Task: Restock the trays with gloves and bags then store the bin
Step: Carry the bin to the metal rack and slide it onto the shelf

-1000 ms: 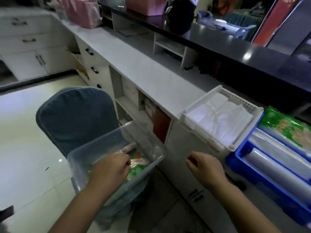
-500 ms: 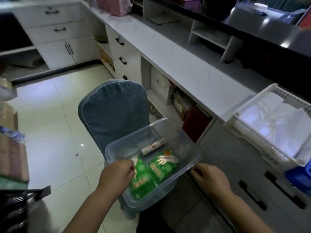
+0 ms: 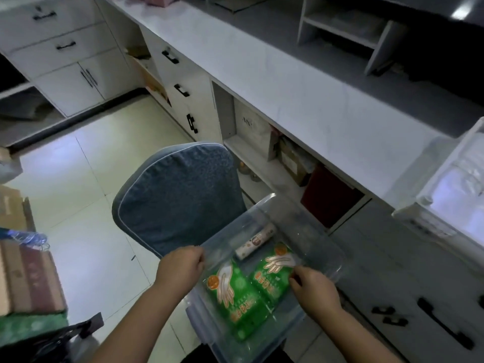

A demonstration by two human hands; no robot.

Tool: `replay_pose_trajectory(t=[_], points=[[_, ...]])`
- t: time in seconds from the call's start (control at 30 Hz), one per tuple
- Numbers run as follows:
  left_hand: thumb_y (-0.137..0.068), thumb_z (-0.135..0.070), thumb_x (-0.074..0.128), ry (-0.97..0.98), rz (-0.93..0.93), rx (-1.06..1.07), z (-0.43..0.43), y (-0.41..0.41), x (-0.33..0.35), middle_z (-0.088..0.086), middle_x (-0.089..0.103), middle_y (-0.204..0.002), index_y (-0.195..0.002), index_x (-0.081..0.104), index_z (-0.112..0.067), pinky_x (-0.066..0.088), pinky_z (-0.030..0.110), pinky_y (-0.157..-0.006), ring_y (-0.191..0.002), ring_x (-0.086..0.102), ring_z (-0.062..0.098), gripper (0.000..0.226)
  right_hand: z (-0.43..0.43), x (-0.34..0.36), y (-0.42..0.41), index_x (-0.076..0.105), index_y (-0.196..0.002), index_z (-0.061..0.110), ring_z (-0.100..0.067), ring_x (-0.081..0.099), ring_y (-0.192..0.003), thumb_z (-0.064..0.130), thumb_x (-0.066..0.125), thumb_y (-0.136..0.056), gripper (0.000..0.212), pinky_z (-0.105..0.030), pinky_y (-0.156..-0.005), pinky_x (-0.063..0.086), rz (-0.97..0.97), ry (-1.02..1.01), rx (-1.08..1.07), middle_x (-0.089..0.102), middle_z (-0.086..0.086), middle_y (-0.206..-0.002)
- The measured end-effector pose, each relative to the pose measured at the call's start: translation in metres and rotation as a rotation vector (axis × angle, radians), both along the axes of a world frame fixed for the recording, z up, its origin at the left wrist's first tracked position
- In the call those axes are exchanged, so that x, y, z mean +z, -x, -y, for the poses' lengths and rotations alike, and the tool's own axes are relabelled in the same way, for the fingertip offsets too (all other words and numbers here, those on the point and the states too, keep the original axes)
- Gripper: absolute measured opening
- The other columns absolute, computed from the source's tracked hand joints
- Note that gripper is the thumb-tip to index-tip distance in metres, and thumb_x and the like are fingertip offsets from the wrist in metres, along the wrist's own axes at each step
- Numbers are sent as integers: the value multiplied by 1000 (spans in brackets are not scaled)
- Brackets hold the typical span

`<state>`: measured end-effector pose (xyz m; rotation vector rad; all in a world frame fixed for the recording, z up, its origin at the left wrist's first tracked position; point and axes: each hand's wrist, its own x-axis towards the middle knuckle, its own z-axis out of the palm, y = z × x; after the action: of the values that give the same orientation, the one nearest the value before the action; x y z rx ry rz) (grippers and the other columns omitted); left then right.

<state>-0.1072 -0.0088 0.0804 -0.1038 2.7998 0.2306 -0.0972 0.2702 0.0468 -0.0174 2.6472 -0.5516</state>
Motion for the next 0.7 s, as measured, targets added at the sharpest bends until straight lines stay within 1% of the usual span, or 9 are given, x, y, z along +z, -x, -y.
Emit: replay_pose_trajectory(t=[0.1, 0.17, 0.23, 0.27, 0.4, 0.43, 0.53, 0.6, 0.7], points=[[-86, -21, 47, -24, 50, -73, 0, 29, -19, -1, 62, -91, -89, 61, -17, 37, 27, -60, -88, 59, 20, 15, 0, -20, 0, 49, -78, 21, -21, 61, -90, 26, 46, -89, 13, -28, -59, 33, 96, -56, -81, 67, -2, -98], [-87, -21, 47, -42, 61, -131, 4, 48, -36, 1, 63, -97, -90, 62, -15, 37, 27, -60, -90, 58, 21, 16, 0, -33, -7, 53, -82, 19, -23, 62, -92, 25, 44, -91, 14, -28, -60, 35, 175, -93, -185, 67, -4, -102], [-88, -19, 47, -68, 51, -192, 11, 68, -55, 3, 63, -101, -96, 62, -14, 37, 28, -61, -94, 57, 21, 18, 3, -43, -17, 61, -98, 17, -25, 62, -97, 25, 43, -93, 20, -28, -65, 39, 244, -138, -311, 66, -6, -110], [-88, -19, 48, -83, 53, -220, 15, 78, -65, 2, 62, -102, -98, 61, -14, 38, 29, -61, -95, 57, 20, 18, 6, -46, -24, 60, -106, 17, -26, 61, -101, 23, 42, -93, 23, -28, -68, 41, 268, -148, -382, 64, -7, -114], [-90, -19, 46, -111, 118, -336, 23, 111, -102, 5, 60, -100, -93, 55, -13, 40, 30, -62, -89, 56, 20, 12, 29, -60, -49, 46, -131, 16, -27, 57, -112, 18, 39, -95, 37, -29, -86, 45, 334, -99, -718, 57, -9, -130], [-90, -21, 45, -111, 144, -376, 24, 117, -109, 5, 60, -101, -95, 54, -13, 39, 30, -63, -90, 56, 20, 13, 35, -64, -54, 44, -133, 17, -27, 57, -111, 20, 39, -95, 38, -30, -87, 46, 344, -101, -795, 56, -9, -130], [-91, -29, 45, -106, 258, -442, 28, 130, -129, 6, 61, -105, -106, 50, -14, 39, 29, -64, -93, 60, 25, 22, 59, -77, -65, 47, -126, 18, -26, 60, -100, 25, 44, -93, 34, -30, -78, 49, 371, -106, -922, 60, -7, -119], [-91, -30, 45, -107, 328, -462, 30, 135, -136, 7, 63, -105, -109, 49, -13, 43, 30, -64, -90, 62, 26, 25, 74, -86, -68, 46, -122, 15, -26, 62, -89, 23, 49, -90, 33, -31, -72, 50, 385, -39, -1033, 63, -9, -110], [-89, -30, 49, -171, 410, -450, 32, 137, -143, 8, 62, -104, -111, 50, -12, 47, 30, -65, -87, 62, 25, 28, 87, -96, -68, 47, -117, 5, -25, 55, -79, 17, 55, -88, 32, -27, -65, 41, 379, 90, -1244, 62, -15, -109]])
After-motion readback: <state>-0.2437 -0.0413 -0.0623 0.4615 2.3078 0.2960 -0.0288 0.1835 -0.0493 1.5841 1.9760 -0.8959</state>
